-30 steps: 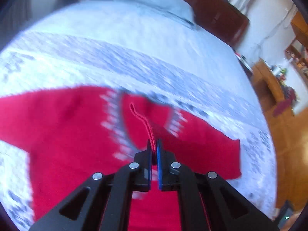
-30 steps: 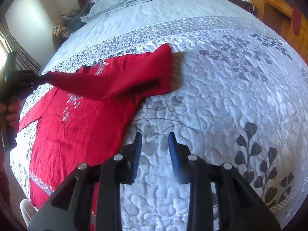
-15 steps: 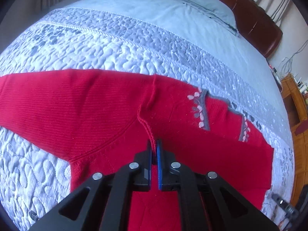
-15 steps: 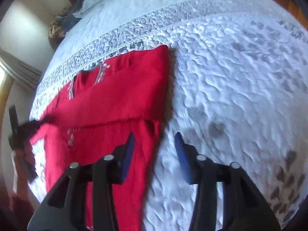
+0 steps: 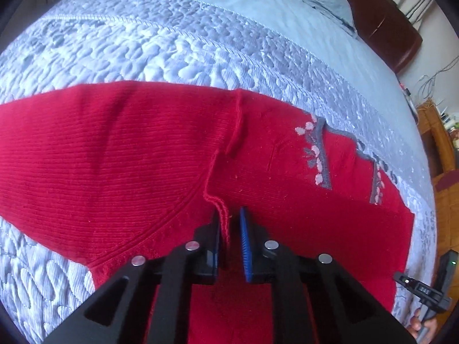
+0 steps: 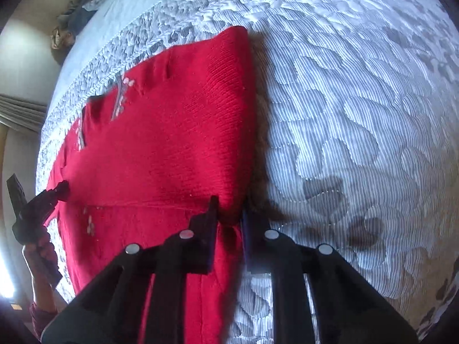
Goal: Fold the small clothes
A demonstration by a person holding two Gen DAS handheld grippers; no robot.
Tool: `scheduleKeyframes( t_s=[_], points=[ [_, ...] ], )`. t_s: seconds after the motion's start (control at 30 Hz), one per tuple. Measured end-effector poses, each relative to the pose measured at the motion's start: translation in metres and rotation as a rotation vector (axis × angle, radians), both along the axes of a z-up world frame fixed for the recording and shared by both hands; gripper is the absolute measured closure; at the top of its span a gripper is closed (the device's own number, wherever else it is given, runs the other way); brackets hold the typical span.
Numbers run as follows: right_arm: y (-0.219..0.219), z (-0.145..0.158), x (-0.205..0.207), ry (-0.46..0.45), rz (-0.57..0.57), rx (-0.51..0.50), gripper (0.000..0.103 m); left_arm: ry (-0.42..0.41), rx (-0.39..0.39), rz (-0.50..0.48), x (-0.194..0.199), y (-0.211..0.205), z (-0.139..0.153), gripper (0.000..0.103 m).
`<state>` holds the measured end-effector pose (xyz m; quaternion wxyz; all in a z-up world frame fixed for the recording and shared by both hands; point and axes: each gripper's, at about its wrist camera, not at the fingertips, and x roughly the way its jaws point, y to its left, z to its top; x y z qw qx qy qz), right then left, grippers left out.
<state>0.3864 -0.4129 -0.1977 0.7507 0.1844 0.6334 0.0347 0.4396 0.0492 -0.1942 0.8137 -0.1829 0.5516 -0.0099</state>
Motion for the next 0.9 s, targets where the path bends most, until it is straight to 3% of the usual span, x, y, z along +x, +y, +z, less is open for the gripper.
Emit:
scheduleKeyframes(
  t_s=[0.07, 0.17, 0.23, 0.3, 0.47, 0.53, 0.77, 0.9],
  points=[
    [0.003, 0.005, -0.002, -0.014, 0.0, -0.005, 0.085, 0.005, -0.004, -0.009, -0.003, 0.004, 0.005, 0.088],
    [0.003, 0.02, -0.015, -0.055, -0.011, -0.038, 0.074, 0.003, -0.034, -0.012, -0.018, 0.02, 0.017, 0.062],
    [0.008, 0.035, -0.032, -0.108, 0.002, -0.113, 0.066, -0.003, -0.004, -0.006, -0.034, 0.036, 0.025, 0.057],
    [0.015, 0.045, -0.046, -0.138, 0.029, -0.155, 0.064, -0.004, 0.027, 0.005, -0.05, 0.058, 0.031, 0.05],
    [0.045, 0.053, -0.069, -0.151, 0.123, -0.198, 0.064, 0.03, 0.111, 0.155, -0.087, 0.139, 0.039, 0.048],
    [0.063, 0.051, -0.071, -0.143, 0.167, -0.183, 0.059, 0.048, 0.121, 0.234, -0.097, 0.175, 0.041, 0.047],
    [0.117, 0.04, -0.074, -0.145, 0.273, -0.193, 0.057, 0.052, 0.02, 0.507, -0.106, 0.273, 0.037, 0.045],
    [0.128, 0.031, -0.073, -0.132, 0.293, -0.214, 0.057, 0.02, 0.0, 0.587, -0.102, 0.301, 0.031, 0.047]
  ],
)
